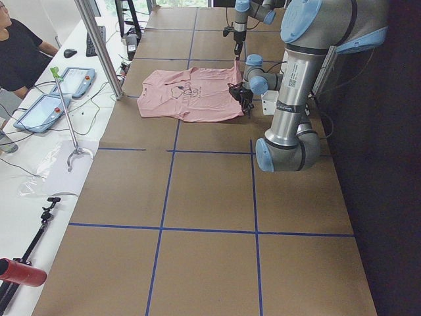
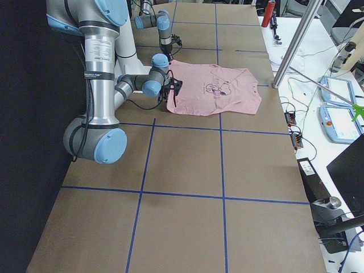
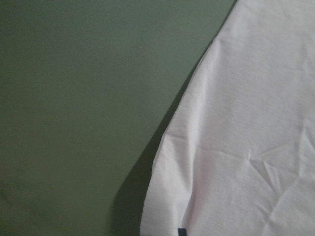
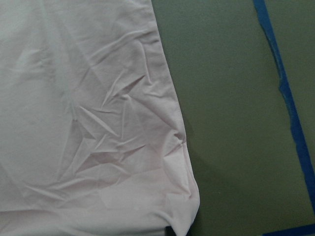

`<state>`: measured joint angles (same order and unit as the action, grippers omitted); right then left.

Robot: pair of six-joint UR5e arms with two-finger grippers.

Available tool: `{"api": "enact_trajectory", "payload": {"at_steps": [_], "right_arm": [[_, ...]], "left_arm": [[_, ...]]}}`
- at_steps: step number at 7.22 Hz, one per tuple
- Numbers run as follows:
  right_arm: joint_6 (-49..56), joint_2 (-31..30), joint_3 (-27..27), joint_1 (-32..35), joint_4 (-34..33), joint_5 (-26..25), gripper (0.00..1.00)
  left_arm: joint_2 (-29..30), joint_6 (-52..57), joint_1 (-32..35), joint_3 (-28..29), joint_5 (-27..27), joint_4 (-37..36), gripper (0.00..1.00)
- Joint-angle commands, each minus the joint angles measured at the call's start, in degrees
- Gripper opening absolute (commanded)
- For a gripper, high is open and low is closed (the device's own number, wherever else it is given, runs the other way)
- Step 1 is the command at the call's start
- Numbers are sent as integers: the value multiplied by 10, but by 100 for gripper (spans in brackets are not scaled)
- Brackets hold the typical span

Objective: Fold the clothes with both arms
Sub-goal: 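Lift the hem with both grippers and fold it toward the collar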

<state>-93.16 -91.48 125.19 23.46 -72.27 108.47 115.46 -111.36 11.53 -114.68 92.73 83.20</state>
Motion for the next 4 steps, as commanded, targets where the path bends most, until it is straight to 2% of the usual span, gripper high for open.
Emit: {"api": "enact_trajectory", "payload": {"at_steps": [1,2,4], "right_arm": [[17,-9,28,13,-1,54,0],[17,-18,42,12,0,73,0],[17,-47,93,2,1,163,0]], "left_arm": [[0,27,-1,-53,13,-49,0],[1,28,-1,-66,14,-60,0],[-1,47,-12,-140,48,-124,0]]}}
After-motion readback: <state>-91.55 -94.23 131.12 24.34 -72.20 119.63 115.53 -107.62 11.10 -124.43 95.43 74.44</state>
